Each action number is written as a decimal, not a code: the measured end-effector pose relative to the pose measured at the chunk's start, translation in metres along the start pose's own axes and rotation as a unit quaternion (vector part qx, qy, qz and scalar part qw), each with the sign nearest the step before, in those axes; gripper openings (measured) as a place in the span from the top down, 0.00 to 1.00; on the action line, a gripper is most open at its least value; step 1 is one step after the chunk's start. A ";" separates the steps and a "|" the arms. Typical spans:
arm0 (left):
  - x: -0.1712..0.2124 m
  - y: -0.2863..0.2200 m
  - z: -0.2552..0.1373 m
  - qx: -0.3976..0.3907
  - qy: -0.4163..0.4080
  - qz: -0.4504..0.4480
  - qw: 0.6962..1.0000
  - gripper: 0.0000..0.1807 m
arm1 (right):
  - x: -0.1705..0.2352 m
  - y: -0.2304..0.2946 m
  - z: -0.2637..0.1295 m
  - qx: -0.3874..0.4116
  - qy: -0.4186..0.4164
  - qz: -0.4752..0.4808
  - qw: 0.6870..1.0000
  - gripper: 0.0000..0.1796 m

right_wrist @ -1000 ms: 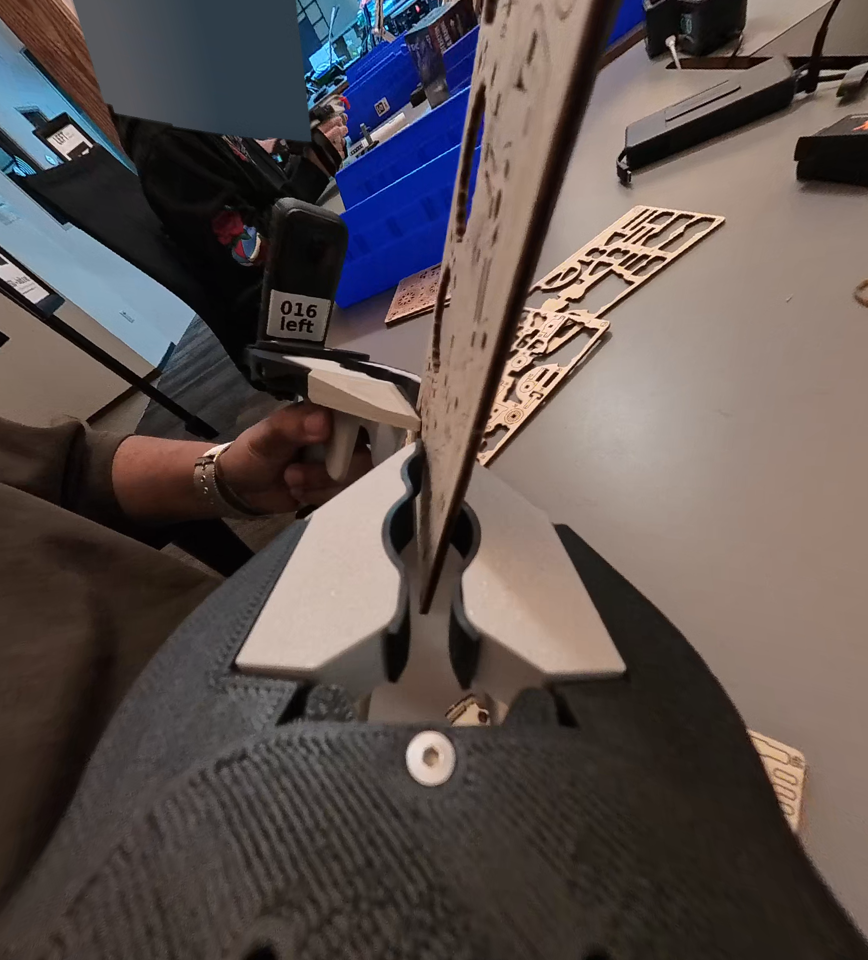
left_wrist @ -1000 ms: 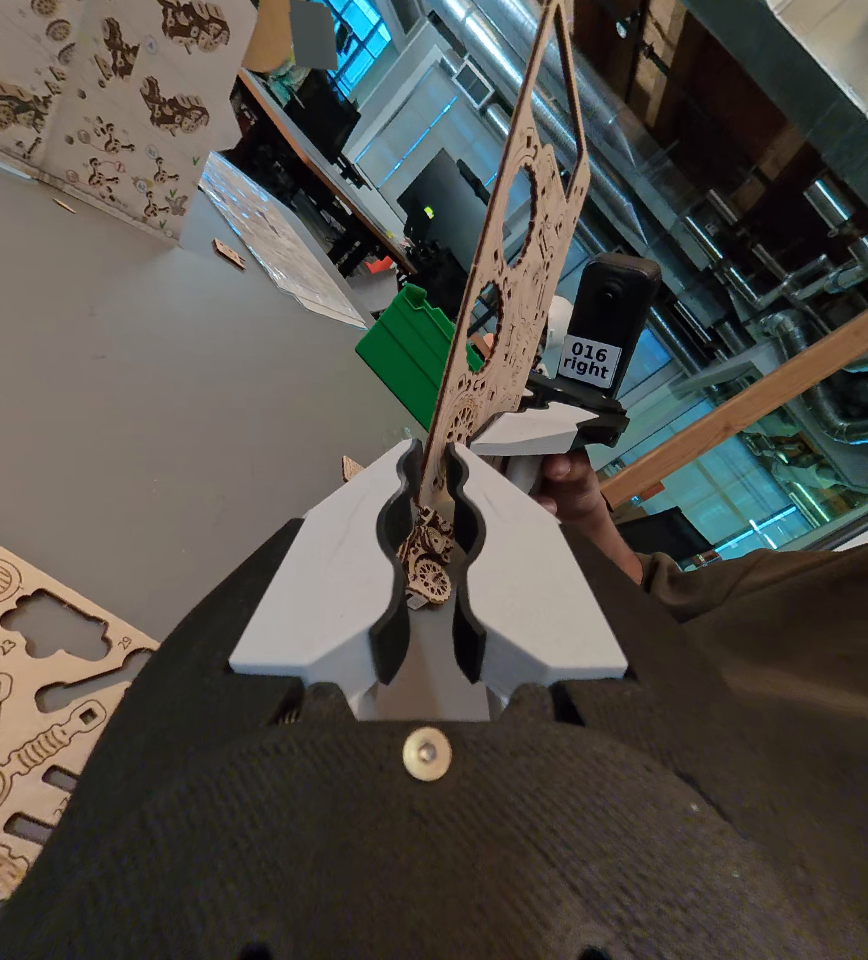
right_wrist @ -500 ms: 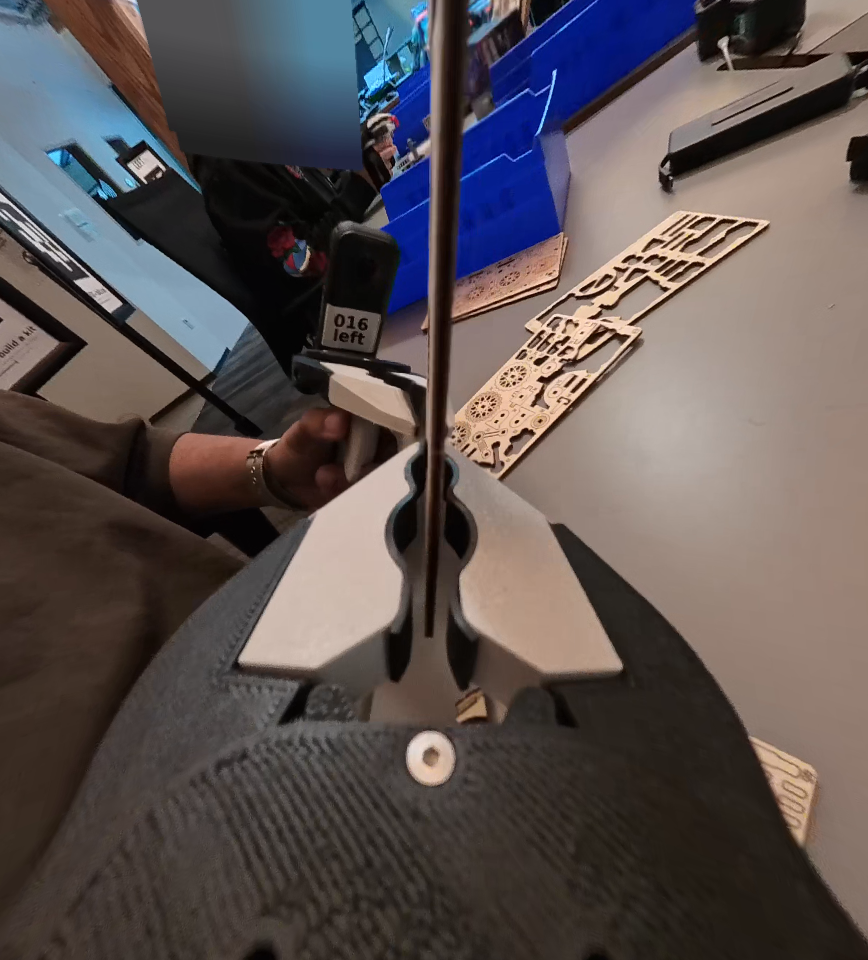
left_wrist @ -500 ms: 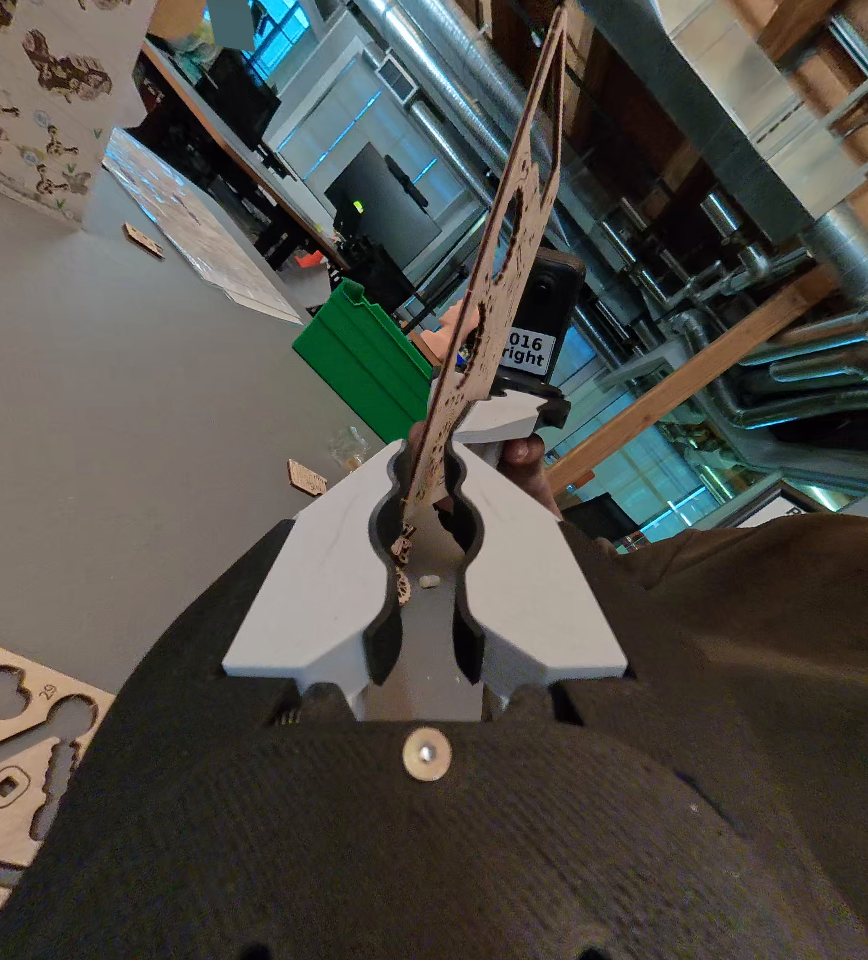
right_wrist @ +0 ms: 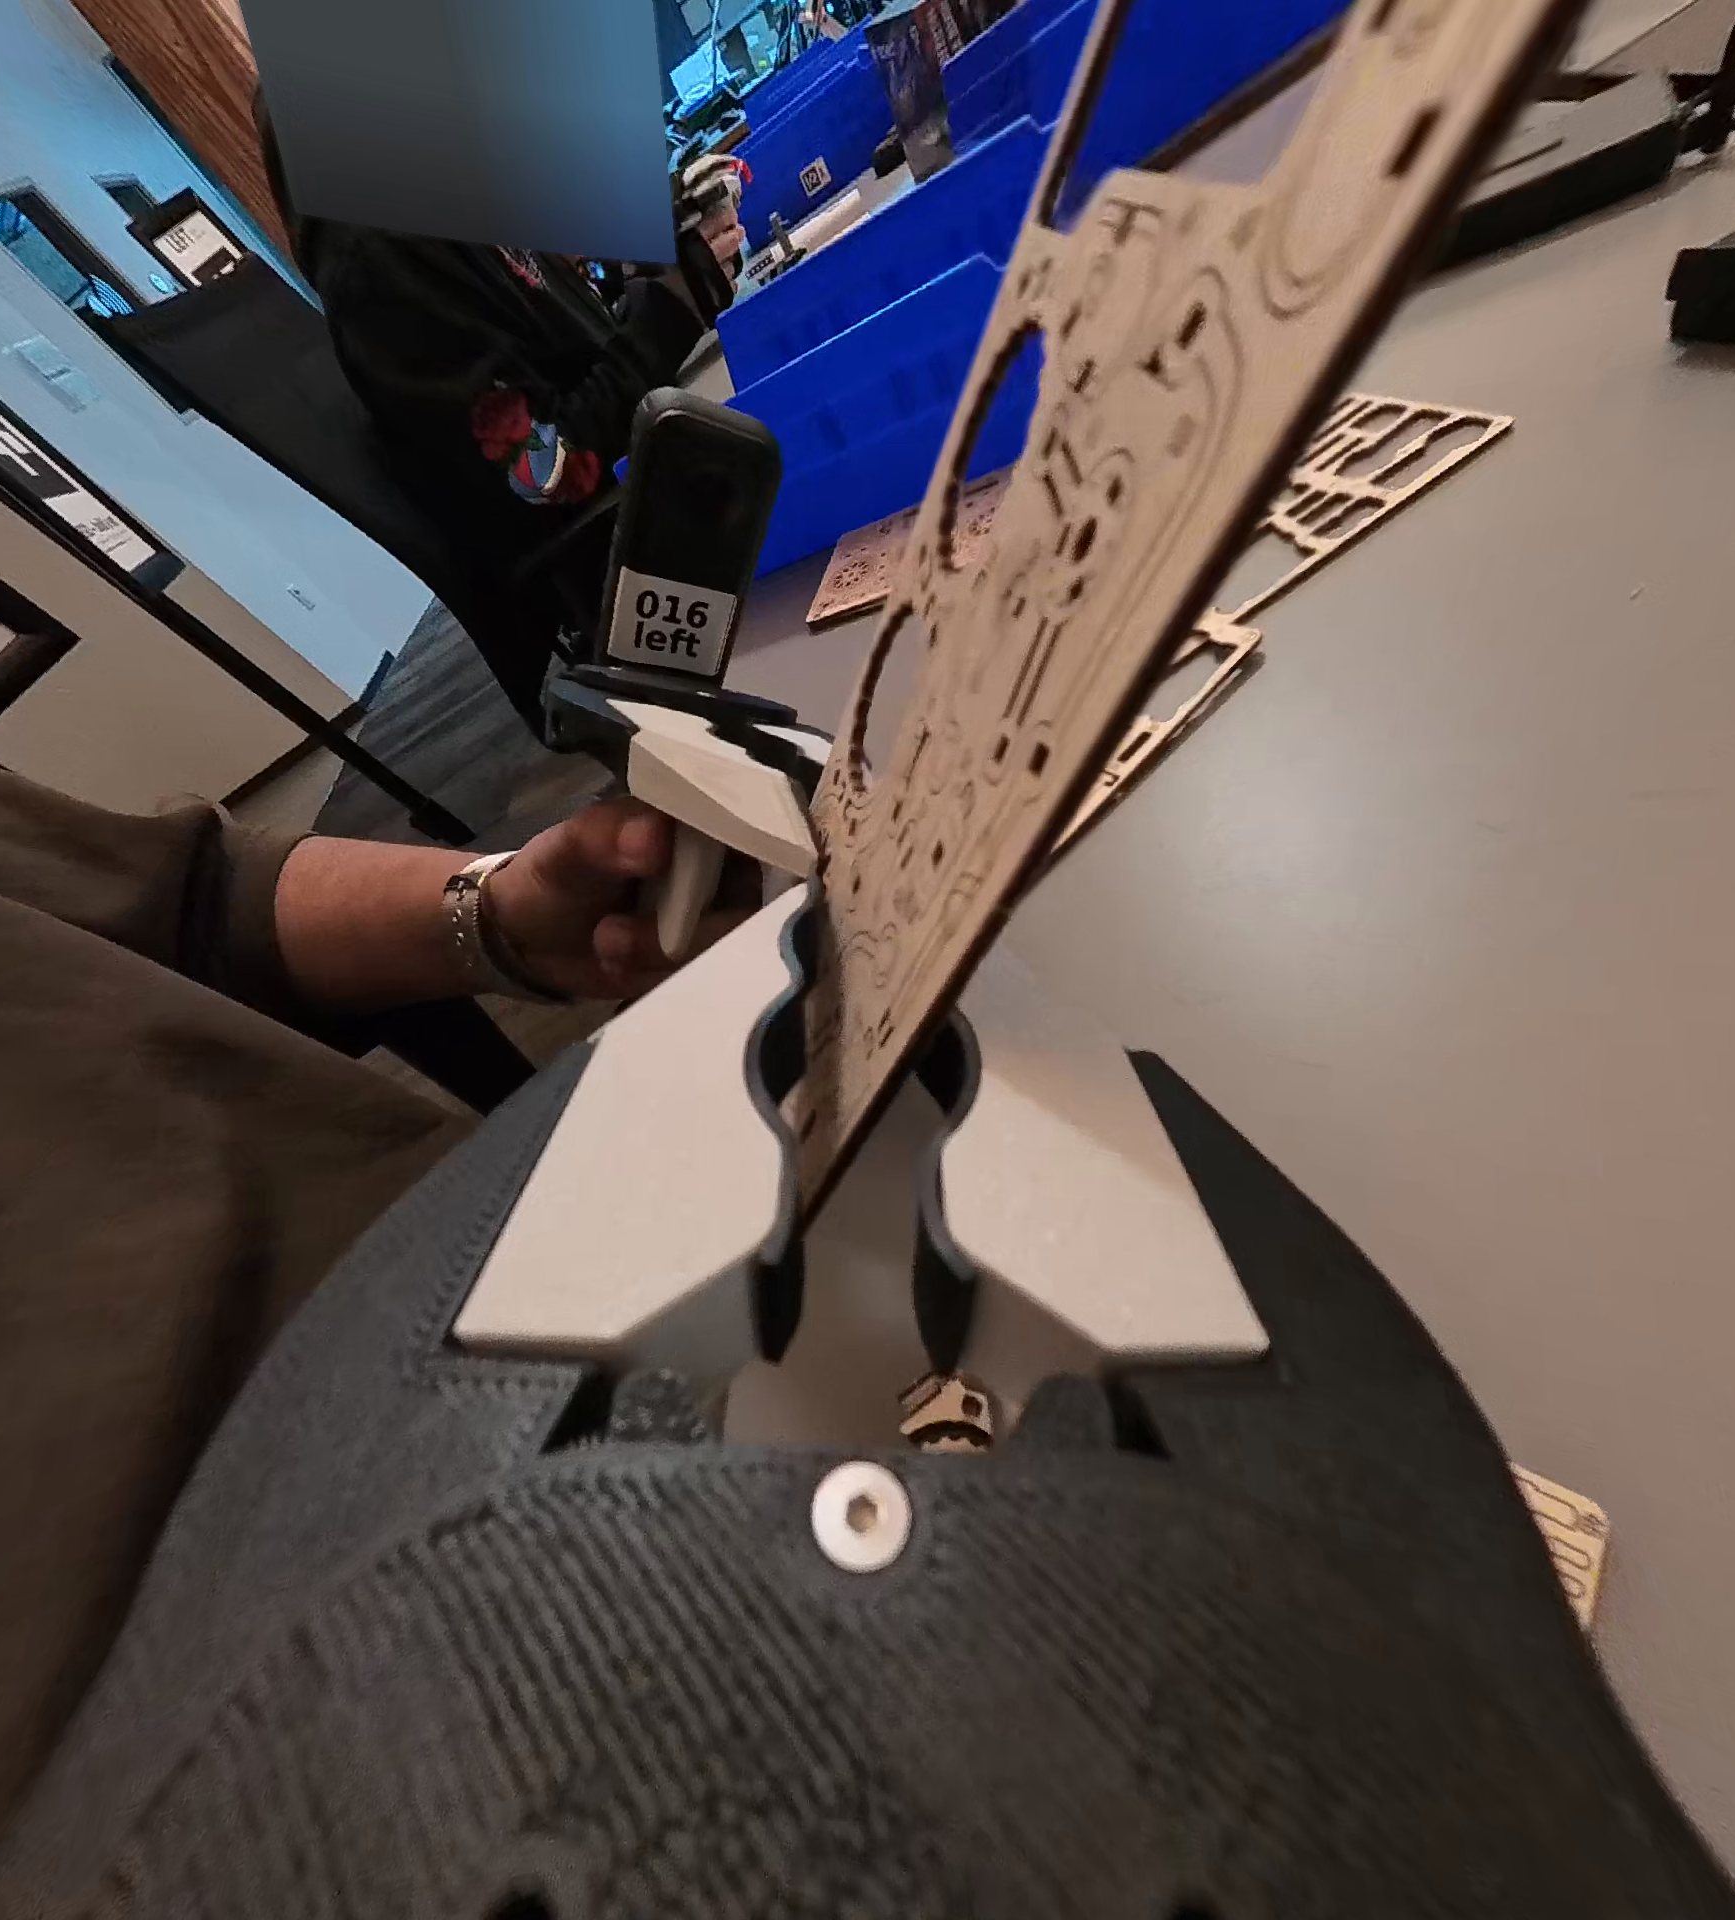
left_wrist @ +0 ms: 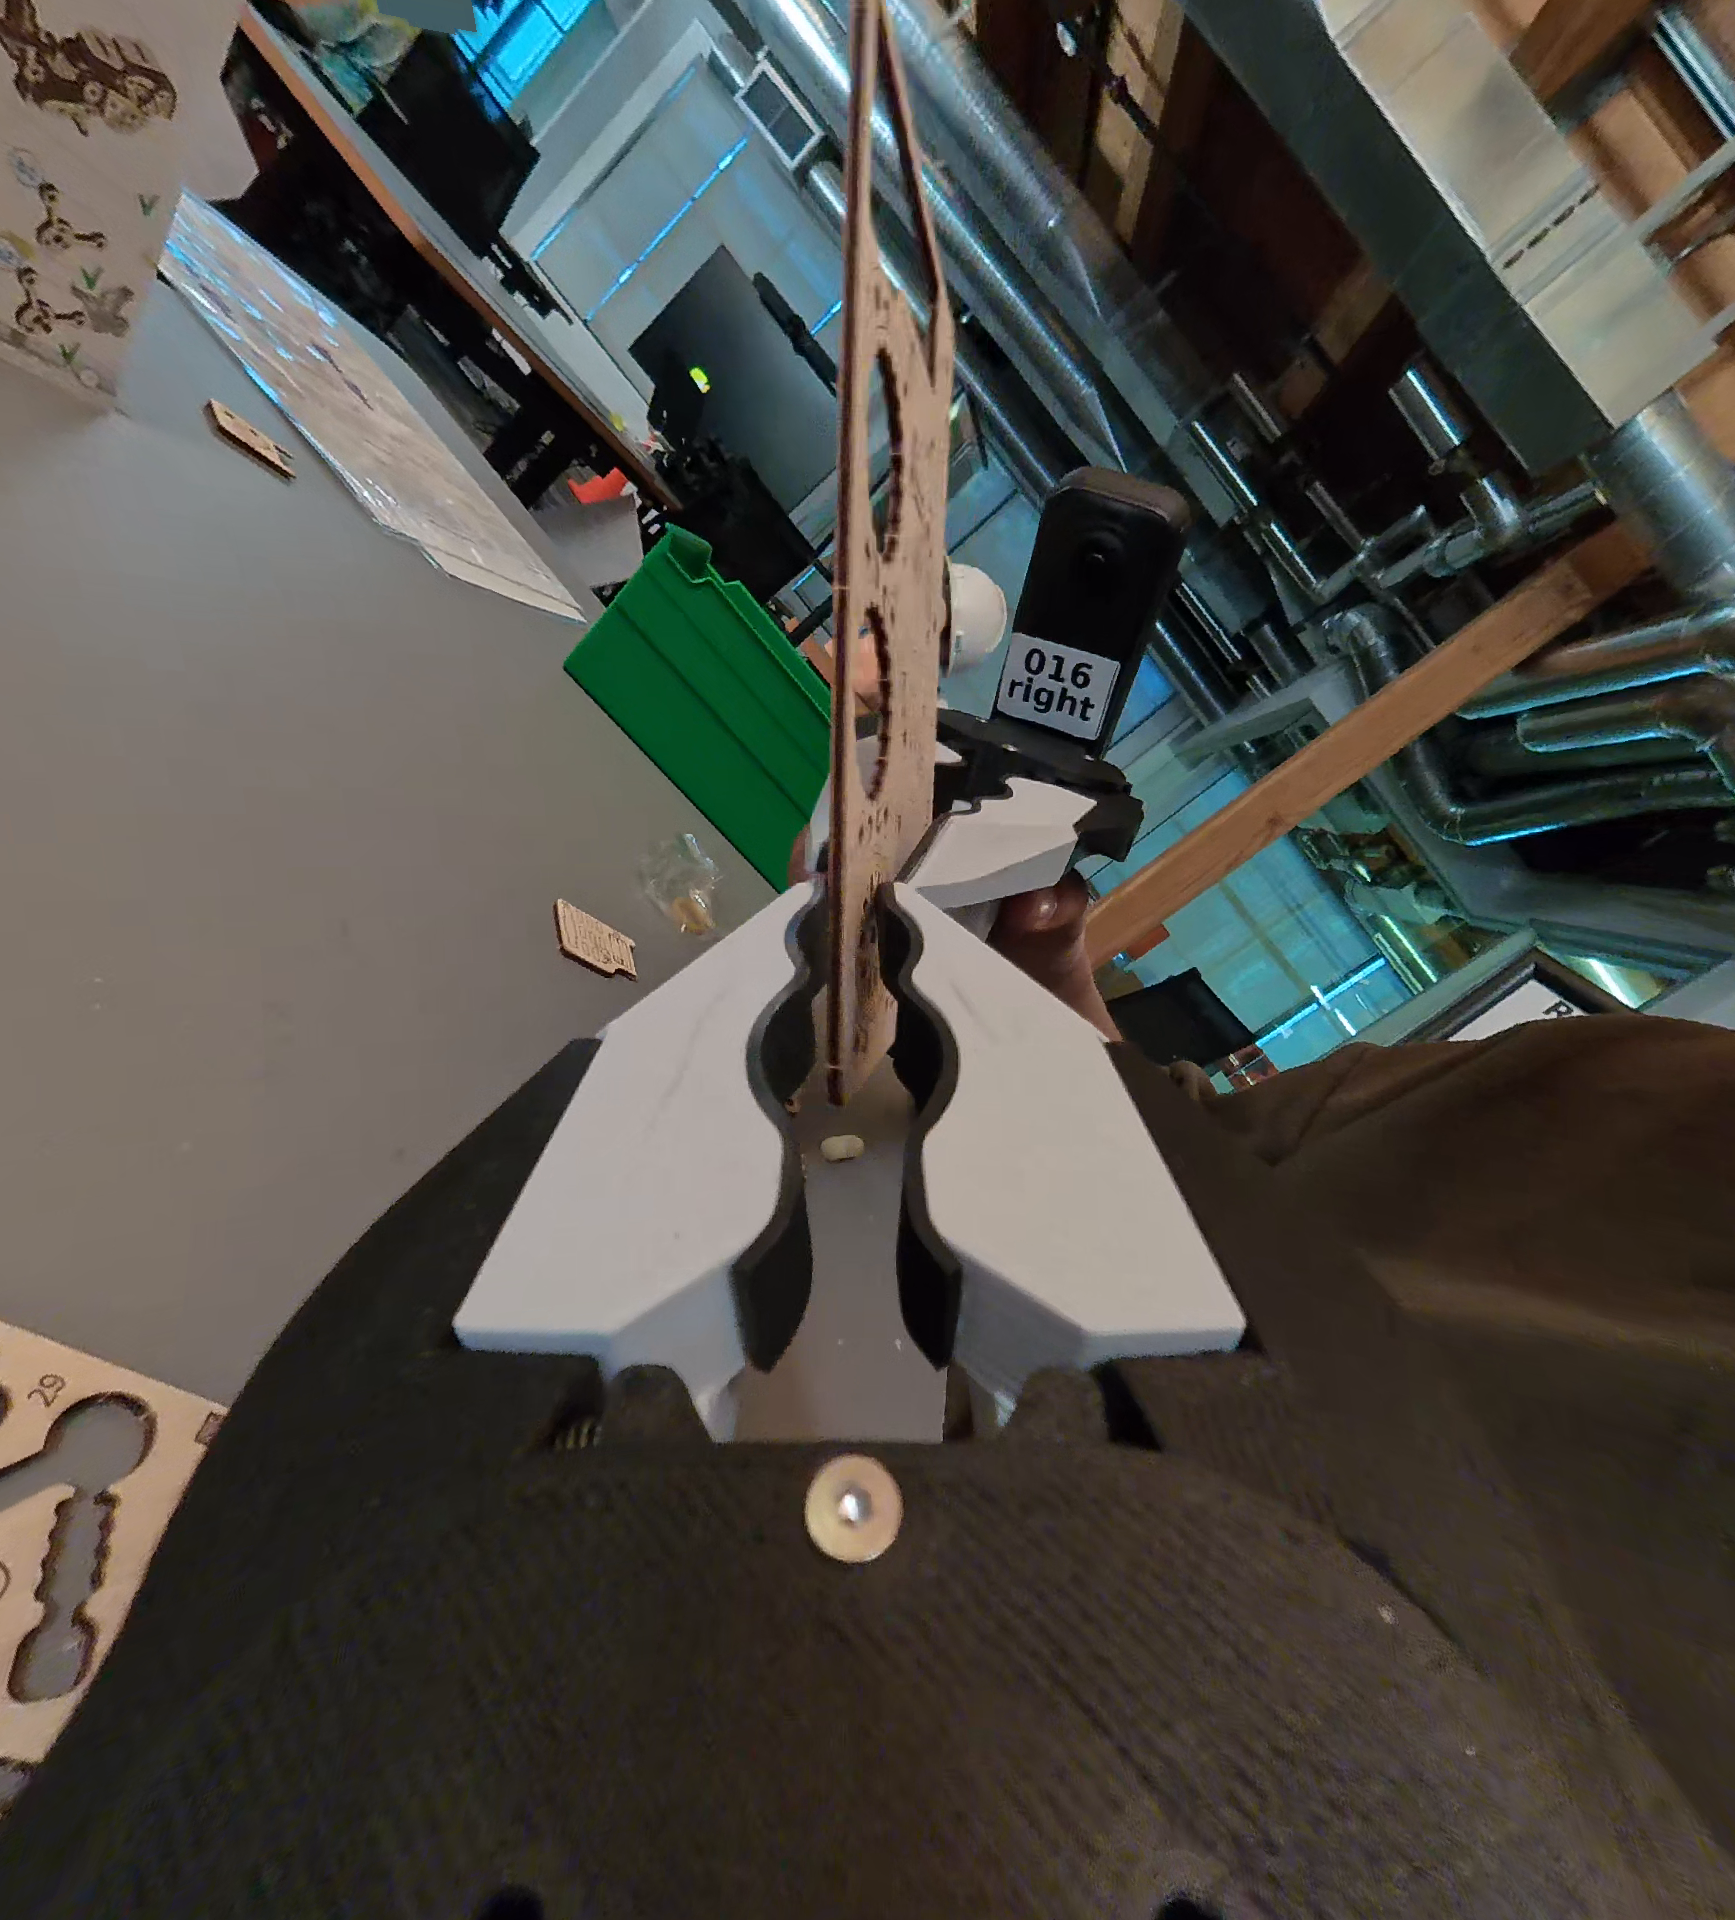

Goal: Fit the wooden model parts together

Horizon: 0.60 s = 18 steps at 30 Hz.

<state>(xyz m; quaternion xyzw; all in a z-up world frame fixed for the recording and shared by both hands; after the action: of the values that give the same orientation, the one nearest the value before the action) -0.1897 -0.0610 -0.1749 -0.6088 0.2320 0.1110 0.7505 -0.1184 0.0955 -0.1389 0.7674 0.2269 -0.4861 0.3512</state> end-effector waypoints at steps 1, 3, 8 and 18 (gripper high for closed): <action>0.000 0.000 0.000 0.001 0.000 0.000 1.000 0.98 | 0.000 -0.001 0.000 -0.001 -0.002 0.002 1.000 0.93; 0.000 0.000 0.000 -0.001 0.001 0.000 1.000 0.98 | 0.000 -0.001 -0.001 -0.005 -0.005 0.008 1.000 0.94; -0.001 0.002 -0.001 -0.032 -0.004 0.008 0.999 0.95 | 0.001 0.000 0.002 -0.005 -0.002 0.015 1.000 0.99; 0.000 0.002 -0.001 -0.059 -0.012 0.012 0.998 0.95 | 0.002 -0.002 0.004 0.008 0.004 0.026 1.000 0.99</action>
<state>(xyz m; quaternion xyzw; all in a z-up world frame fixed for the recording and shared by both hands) -0.1910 -0.0619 -0.1764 -0.6481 0.2237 0.1409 0.7142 -0.1210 0.0934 -0.1423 0.7775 0.2044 -0.4758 0.3568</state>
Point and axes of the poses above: each gripper's, where its closed fingertips meet, z out along the fingers, x out of its underside, y = z × x across the jaws, the point moved 9 cm from there along -z, back along the fingers, and after that the axes turned 10 degrees about -z, right-handed, at the moved point
